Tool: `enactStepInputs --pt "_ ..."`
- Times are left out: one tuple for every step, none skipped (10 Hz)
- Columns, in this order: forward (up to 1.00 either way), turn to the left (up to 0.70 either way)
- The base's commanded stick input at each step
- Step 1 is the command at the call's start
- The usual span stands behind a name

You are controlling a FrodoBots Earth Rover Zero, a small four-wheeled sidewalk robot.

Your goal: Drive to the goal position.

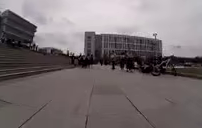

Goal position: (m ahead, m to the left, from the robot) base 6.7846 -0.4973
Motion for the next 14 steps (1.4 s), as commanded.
enactStepInputs --pt "0.70 0.00" --pt "0.70 0.00" --pt "0.70 0.00" --pt "0.70 0.00" --pt "0.70 0.00" --pt "0.70 0.00" --pt "0.70 0.00" --pt "0.70 0.00" --pt "0.70 0.00" --pt "0.70 0.00" --pt "0.70 0.00" --pt "0.70 0.00" --pt "0.70 0.00" --pt "0.70 0.00"
